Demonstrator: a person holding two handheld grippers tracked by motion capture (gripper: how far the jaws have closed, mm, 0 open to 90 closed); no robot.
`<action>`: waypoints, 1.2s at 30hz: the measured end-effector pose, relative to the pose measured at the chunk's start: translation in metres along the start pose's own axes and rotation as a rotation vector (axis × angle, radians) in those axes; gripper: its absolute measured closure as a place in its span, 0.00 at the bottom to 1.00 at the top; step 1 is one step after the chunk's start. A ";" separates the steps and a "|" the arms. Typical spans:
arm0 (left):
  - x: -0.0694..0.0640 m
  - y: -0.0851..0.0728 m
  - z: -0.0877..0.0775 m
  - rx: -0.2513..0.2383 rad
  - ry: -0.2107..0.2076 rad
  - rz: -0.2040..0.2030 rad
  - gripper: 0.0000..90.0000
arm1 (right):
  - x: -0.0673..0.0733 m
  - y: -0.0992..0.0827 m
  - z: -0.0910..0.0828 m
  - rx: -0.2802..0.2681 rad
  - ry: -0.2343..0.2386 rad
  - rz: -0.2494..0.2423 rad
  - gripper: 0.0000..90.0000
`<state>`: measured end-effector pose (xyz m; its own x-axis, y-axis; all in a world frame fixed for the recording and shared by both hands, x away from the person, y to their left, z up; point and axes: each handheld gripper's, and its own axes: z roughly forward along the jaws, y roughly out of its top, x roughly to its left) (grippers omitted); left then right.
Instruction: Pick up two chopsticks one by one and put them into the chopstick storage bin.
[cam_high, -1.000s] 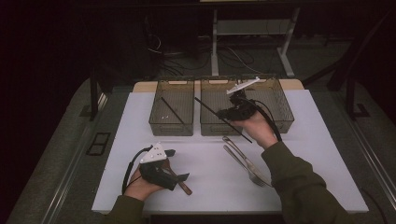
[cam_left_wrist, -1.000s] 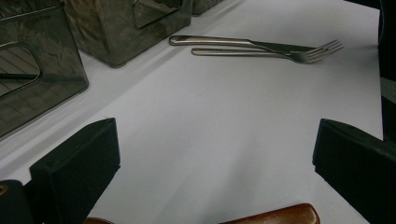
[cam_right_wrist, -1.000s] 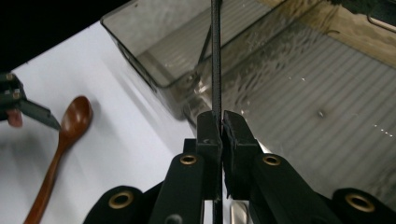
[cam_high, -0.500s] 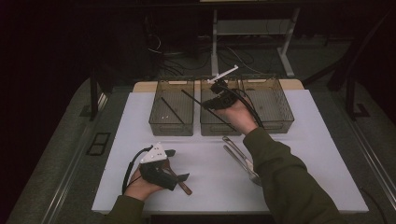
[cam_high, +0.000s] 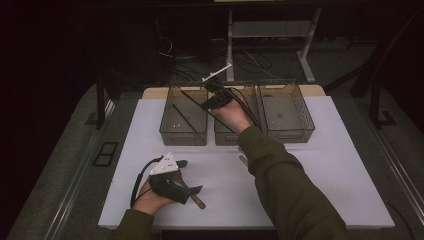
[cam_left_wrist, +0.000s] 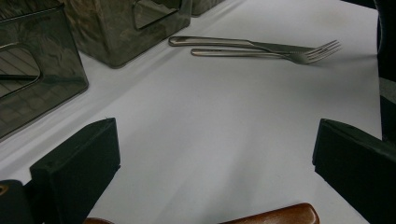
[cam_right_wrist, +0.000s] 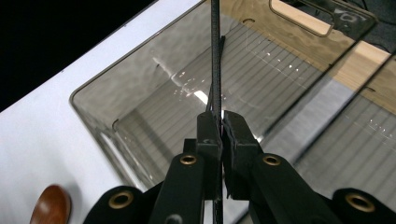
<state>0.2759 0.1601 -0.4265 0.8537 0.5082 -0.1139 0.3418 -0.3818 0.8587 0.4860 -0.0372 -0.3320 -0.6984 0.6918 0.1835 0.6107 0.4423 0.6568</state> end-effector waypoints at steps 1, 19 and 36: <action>0.000 0.000 0.000 -0.002 -0.002 0.002 0.00 | 0.001 0.002 0.003 0.006 -0.005 0.004 0.94; 0.000 0.002 0.001 -0.014 -0.011 0.001 0.00 | 0.007 0.030 0.066 0.072 -0.056 0.066 0.94; 0.001 0.003 -0.001 -0.020 -0.012 0.003 0.00 | 0.011 0.034 0.068 0.028 0.014 0.052 0.67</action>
<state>0.2774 0.1598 -0.4237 0.8592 0.4980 -0.1171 0.3313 -0.3673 0.8691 0.5238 0.0242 -0.3572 -0.6706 0.7061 0.2274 0.6563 0.4218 0.6255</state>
